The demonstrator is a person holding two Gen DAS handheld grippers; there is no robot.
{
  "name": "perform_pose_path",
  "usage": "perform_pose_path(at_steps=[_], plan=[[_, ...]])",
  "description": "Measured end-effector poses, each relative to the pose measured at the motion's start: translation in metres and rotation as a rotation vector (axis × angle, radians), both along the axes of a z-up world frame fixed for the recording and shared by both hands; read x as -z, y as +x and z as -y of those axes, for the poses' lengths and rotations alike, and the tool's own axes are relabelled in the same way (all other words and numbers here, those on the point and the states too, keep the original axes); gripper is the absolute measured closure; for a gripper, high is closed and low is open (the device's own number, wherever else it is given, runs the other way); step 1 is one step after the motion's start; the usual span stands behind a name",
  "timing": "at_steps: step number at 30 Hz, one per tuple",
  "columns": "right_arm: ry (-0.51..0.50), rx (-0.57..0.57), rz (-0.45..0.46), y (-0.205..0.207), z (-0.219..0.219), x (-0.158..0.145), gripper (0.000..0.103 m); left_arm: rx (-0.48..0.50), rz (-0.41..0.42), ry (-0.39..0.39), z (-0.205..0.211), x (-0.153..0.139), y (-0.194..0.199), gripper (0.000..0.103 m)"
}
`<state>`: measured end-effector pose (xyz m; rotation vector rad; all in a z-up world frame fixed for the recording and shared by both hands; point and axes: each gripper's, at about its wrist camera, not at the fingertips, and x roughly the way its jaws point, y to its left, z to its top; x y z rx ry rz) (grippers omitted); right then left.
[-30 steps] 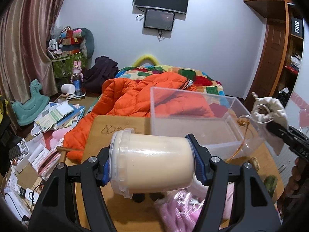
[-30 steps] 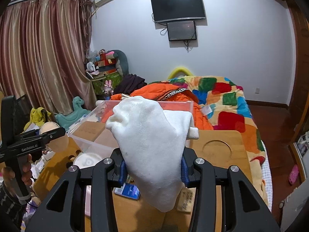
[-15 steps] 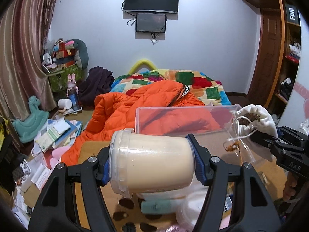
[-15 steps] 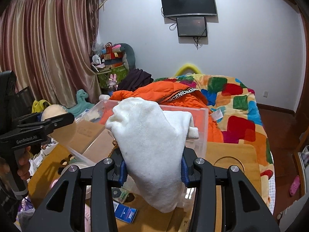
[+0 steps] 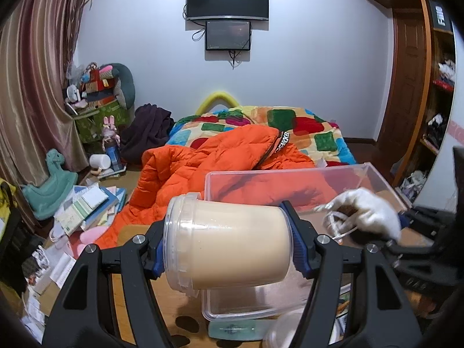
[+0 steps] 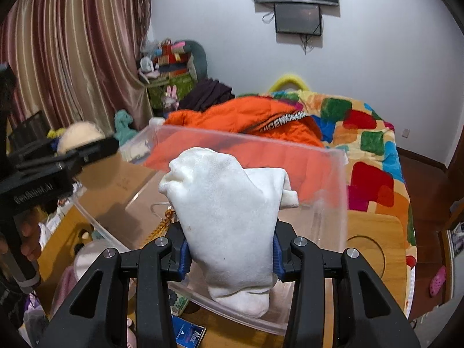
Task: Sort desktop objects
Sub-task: 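Lower the white cloth bag into the clear box with the right tool while the left lowers the jar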
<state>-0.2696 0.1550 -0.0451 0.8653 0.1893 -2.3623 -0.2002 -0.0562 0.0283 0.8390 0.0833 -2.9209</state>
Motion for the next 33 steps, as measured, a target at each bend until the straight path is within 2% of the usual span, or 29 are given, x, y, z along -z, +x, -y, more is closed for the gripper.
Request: perform_pose_path(at_steps=[2,7,12,22,33], plan=[[0.013,-0.003,0.013,0.000,0.002,0.004,0.064,0.000,-0.005,0.027,0.002,0.000,0.001,0.038],[0.020,-0.011,0.040,-0.001,0.005,0.008,0.064,0.002,-0.021,0.021,-0.003,-0.002,0.004,0.038],[0.009,-0.012,0.051,-0.003,0.007,0.009,0.064,0.055,-0.050,0.031,-0.011,-0.011,0.010,0.037],[0.051,0.011,0.033,-0.001,0.007,0.007,0.059,0.102,0.072,0.095,-0.016,0.017,-0.012,0.037],[0.056,0.015,0.058,0.001,0.010,0.006,0.051,0.134,0.148,0.072,-0.023,0.037,-0.012,0.037]])
